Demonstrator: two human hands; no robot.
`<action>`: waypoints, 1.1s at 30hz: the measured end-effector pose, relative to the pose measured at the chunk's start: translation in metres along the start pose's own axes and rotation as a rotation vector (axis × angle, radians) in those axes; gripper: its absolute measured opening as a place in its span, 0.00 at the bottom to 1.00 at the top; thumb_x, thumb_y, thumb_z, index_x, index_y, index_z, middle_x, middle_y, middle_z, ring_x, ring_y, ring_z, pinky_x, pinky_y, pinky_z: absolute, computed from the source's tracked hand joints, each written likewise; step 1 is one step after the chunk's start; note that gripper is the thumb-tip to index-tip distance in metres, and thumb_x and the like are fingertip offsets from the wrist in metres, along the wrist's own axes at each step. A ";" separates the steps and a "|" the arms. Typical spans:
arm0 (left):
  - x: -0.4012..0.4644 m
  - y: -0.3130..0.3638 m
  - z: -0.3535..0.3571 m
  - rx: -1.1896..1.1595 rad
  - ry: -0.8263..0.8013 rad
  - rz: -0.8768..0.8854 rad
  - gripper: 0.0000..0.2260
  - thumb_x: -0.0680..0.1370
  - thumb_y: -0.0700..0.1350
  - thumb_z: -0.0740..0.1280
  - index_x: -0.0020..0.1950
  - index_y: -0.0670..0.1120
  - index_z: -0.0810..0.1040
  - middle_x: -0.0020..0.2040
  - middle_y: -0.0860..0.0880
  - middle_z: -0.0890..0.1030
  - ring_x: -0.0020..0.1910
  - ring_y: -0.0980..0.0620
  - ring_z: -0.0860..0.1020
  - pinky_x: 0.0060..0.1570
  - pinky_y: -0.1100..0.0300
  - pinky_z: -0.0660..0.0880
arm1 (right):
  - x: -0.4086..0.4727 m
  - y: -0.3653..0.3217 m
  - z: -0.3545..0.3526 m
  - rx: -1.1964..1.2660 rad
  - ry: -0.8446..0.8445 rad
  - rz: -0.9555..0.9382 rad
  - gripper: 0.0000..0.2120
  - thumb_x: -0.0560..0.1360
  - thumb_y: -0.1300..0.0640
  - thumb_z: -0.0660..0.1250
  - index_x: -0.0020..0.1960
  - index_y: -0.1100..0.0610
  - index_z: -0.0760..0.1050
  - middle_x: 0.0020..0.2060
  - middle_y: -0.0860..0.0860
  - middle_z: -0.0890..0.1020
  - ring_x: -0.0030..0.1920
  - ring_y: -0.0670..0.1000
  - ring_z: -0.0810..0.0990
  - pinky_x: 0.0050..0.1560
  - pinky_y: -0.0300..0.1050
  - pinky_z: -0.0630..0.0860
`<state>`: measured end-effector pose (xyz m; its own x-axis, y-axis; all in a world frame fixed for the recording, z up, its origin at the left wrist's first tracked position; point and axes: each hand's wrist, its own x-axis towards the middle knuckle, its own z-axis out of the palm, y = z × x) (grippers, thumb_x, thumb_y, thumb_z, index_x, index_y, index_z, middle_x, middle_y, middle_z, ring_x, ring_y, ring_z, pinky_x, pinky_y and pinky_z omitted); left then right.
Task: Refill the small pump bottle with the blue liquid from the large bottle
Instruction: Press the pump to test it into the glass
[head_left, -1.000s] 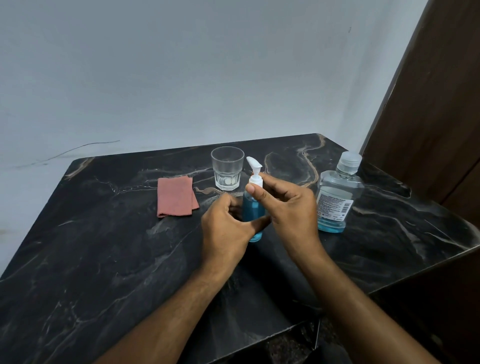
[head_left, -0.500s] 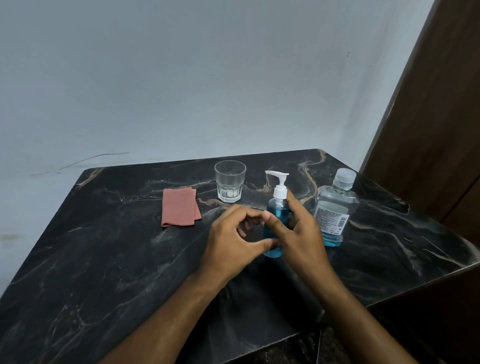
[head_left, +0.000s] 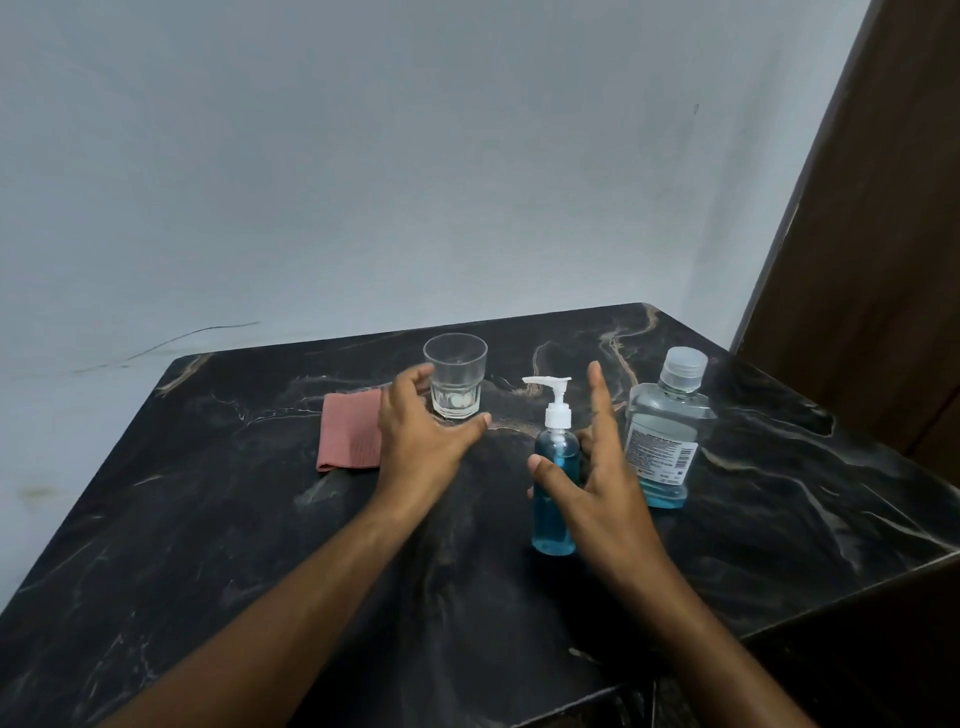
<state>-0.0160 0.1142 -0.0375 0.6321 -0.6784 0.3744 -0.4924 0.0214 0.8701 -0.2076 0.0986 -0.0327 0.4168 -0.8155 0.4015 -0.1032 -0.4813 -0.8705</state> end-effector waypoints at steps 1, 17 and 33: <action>0.008 -0.003 0.005 -0.004 0.019 -0.035 0.41 0.67 0.48 0.83 0.74 0.48 0.66 0.69 0.47 0.71 0.67 0.49 0.71 0.68 0.49 0.73 | 0.001 0.000 0.001 -0.020 0.003 -0.003 0.47 0.78 0.60 0.69 0.77 0.27 0.42 0.53 0.15 0.72 0.56 0.19 0.70 0.47 0.15 0.66; 0.069 -0.033 0.057 -0.009 0.054 -0.152 0.57 0.62 0.56 0.84 0.82 0.49 0.54 0.76 0.46 0.72 0.73 0.46 0.71 0.63 0.59 0.67 | 0.013 0.015 -0.008 -0.037 0.008 -0.056 0.38 0.70 0.57 0.65 0.74 0.32 0.57 0.44 0.42 0.83 0.39 0.48 0.82 0.42 0.36 0.80; 0.072 -0.041 0.038 -0.055 -0.004 -0.143 0.53 0.63 0.47 0.85 0.81 0.46 0.58 0.70 0.47 0.75 0.68 0.47 0.75 0.68 0.46 0.74 | 0.023 -0.001 0.022 -0.104 -0.093 -0.141 0.41 0.78 0.60 0.71 0.76 0.31 0.51 0.71 0.45 0.73 0.68 0.42 0.75 0.71 0.46 0.72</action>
<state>0.0275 0.0368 -0.0586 0.6906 -0.6807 0.2444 -0.3642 -0.0353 0.9307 -0.1776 0.0875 -0.0293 0.5148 -0.7068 0.4853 -0.1290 -0.6234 -0.7712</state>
